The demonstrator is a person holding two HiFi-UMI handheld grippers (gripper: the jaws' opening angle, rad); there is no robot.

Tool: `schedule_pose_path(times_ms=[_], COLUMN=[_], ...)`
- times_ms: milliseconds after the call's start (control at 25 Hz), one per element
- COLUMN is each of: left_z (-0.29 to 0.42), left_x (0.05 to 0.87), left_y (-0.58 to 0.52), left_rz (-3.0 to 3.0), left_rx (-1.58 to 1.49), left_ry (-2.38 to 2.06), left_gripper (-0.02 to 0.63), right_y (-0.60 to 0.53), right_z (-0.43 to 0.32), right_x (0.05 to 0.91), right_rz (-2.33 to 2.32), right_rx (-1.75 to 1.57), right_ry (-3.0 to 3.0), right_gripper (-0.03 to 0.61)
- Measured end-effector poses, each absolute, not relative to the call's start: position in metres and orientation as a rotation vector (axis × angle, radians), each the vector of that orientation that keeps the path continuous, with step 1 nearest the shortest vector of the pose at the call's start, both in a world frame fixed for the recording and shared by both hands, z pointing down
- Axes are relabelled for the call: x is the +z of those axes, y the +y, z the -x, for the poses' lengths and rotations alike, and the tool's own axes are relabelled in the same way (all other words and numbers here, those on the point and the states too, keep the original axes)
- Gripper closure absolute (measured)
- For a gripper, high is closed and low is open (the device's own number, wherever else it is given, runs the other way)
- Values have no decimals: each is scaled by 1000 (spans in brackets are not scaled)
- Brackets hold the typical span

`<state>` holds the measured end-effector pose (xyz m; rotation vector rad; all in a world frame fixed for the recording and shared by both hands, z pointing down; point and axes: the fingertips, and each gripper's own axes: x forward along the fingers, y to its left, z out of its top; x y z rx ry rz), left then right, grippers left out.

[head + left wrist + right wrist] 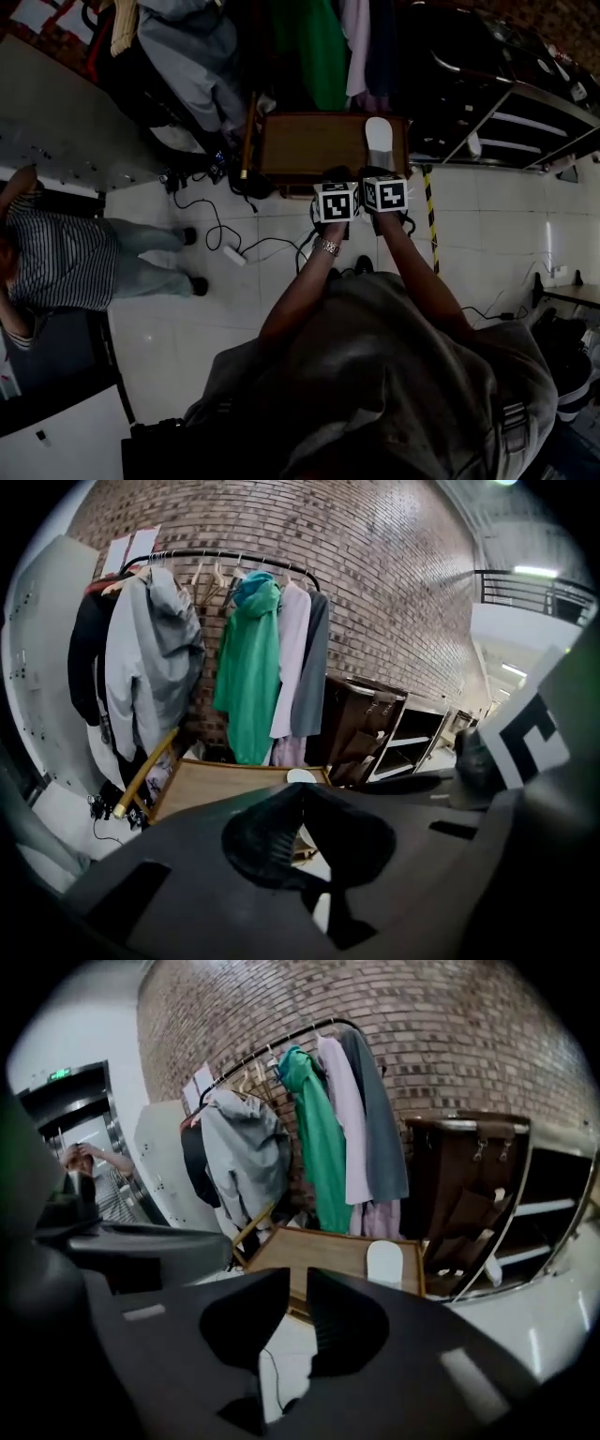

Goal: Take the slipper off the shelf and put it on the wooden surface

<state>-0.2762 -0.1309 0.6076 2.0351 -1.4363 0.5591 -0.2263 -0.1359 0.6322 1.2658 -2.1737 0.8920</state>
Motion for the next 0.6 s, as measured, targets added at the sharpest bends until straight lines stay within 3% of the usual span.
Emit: schedule_pose_path(times_ms=[600], left_z=[262], left_x=[599], left_y=[-134], left_rz=[-2091], left_rx=[575], left_ry=[-1398], left_gripper=[609], right_y=[-131], right_z=[214], right_x=[621], right_rz=[-1297], right_rx=[832], right_ry=[-2139], right_gripper=[532])
